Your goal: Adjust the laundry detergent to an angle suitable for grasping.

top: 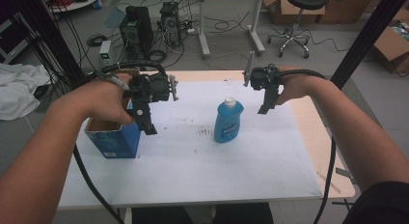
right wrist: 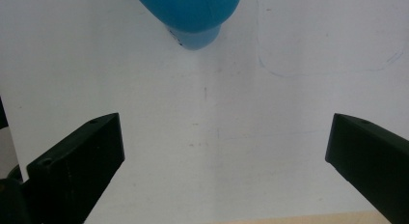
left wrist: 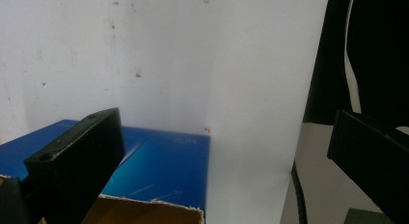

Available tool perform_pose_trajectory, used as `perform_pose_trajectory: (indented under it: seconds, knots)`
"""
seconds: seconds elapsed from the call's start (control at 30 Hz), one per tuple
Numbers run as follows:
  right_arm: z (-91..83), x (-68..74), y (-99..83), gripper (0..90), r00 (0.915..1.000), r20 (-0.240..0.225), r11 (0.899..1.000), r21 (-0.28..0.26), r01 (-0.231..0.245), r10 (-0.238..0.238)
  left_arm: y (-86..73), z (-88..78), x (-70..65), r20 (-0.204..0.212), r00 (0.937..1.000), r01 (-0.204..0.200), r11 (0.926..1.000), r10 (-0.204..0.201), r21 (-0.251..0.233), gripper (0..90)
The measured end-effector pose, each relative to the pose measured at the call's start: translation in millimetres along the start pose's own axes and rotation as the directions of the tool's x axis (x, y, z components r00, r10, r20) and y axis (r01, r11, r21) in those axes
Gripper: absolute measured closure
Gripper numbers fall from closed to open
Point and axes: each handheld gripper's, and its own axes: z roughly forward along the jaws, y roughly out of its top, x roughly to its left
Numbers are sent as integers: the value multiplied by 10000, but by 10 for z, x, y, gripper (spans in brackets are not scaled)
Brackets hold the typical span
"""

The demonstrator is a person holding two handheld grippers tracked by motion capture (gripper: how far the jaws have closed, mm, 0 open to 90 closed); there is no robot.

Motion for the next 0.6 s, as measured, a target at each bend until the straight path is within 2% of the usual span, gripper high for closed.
perform_pose_trajectory:
  seconds: [0.43, 0.6]
  knots:
    - [-24, -28, -54, 0, 10000, 49, 9999, -135, -6, 7, 14, 18, 6, 15, 10000, 47, 10000, -47, 60, 1]
    - [-66, -20, -33, 0, 9998, 138, 9998, -173, 140, -138, 18, 19, 0, -39, 10000, 49, 10000, -49, 37, 1]
